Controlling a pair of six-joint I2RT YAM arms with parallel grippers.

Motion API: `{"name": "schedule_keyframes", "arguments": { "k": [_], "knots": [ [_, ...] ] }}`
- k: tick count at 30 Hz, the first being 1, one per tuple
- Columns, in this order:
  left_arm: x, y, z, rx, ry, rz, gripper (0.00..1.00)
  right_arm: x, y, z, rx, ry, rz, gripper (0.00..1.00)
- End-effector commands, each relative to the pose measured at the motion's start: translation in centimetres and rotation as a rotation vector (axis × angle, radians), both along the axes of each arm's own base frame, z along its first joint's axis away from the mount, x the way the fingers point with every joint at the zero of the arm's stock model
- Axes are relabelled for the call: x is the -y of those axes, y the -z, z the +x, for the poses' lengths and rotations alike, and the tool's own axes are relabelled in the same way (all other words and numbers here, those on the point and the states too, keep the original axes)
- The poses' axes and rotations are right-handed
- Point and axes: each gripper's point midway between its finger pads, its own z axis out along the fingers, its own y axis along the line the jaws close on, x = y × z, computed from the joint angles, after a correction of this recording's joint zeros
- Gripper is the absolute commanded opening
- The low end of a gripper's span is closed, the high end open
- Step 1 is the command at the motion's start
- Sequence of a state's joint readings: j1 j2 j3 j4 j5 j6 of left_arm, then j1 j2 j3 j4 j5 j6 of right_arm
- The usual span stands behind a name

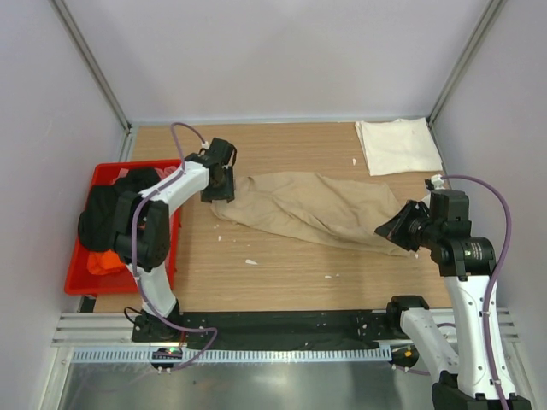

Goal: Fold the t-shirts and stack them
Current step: Flatten the tshirt out

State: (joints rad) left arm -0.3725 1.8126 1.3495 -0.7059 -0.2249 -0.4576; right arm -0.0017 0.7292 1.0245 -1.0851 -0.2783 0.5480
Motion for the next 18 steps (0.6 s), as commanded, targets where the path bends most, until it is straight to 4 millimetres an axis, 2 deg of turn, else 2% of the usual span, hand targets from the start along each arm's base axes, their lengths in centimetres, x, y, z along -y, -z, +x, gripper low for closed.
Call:
{"name": "schedule_keyframes", "arguments": {
  "k": [1, 2, 5, 9, 11, 18],
  "knots": [
    [1.6, -2.0, 4.3, 0.094, 0.124, -0.055, 0.53, 0.1, -1.2, 0.9, 0.048, 0.0, -0.01, 0.01],
    [0.8, -1.3, 5.1, 0.061, 0.103, -0.066, 0.49, 0.2, -1.2, 1.0, 0.048, 0.001, -0.011, 0.01],
    [0.9, -1.1, 6.0, 0.0, 0.114, -0.194, 0.44, 0.3, -1.4, 1.4, 0.057, 0.009, -0.015, 0.01],
    [0.4, 0.7, 6.8, -0.047, 0.149, -0.216, 0.46, 0.1, -1.7, 1.9, 0.067, 0.006, -0.004, 0.01],
    [0.4, 0.8, 7.2, -0.064, 0.161, -0.232, 0.47, 0.0, -1.6, 2.0, 0.067, 0.002, -0.002, 0.01],
    [0.9, 3.5, 6.9, -0.137, 0.178, -0.252, 0.47, 0.1, -1.9, 2.8, 0.074, 0.003, -0.005, 0.01]
  ]
}}
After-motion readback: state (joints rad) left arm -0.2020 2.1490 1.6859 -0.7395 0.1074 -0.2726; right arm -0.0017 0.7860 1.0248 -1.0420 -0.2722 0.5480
